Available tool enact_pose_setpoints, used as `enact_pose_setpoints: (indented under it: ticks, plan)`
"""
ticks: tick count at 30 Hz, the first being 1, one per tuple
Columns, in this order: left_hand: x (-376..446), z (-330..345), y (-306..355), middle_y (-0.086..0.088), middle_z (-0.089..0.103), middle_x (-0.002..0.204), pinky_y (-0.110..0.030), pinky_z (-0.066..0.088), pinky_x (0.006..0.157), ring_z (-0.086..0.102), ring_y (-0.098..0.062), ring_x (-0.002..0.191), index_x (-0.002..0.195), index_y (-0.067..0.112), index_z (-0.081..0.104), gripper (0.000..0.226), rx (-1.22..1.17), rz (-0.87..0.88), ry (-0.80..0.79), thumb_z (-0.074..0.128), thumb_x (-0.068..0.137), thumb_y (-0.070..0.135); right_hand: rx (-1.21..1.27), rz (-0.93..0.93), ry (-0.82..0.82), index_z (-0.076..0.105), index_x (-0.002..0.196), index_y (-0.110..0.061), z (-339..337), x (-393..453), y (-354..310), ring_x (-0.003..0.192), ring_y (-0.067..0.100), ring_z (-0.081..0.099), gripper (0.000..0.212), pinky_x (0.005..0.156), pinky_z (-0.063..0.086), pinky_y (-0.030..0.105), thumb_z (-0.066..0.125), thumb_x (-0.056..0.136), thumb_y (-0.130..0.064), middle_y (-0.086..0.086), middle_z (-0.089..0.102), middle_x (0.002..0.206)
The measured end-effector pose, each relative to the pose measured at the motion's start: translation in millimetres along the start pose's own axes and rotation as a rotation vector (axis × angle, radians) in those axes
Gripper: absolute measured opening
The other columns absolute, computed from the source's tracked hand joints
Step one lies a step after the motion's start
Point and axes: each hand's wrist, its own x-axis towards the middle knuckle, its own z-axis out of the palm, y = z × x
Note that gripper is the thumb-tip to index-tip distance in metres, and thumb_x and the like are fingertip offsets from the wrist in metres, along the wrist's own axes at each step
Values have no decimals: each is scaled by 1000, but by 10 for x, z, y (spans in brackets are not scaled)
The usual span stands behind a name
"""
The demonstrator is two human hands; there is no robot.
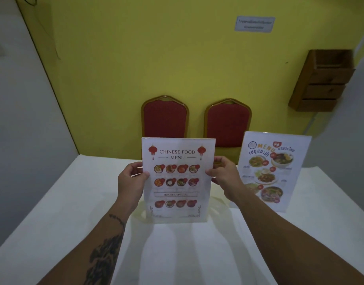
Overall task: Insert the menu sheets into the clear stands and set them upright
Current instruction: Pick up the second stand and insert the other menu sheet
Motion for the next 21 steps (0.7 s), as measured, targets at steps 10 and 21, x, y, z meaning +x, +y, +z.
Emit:
enact_pose_setpoints:
  ticks: [10, 21]
  plan:
    - [-81, 130, -11, -4, 70, 91, -28, 52, 64, 67, -19, 83, 87, 16, 64, 20, 28, -39, 61, 63, 86, -4, -20, -54, -3, 60, 100, -14, 61, 98, 192, 93, 23, 70, 22, 78, 61, 42, 61, 89, 5, 5, 71, 103]
    - [168, -212, 83, -5, 70, 93, -32, 54, 70, 67, -23, 87, 88, 14, 63, 19, 9, -18, 197, 62, 85, -5, 58, -113, -46, 62, 94, -12, 661, 471, 42, 88, 25, 72, 26, 69, 61, 39, 63, 84, 11, 9, 72, 97]
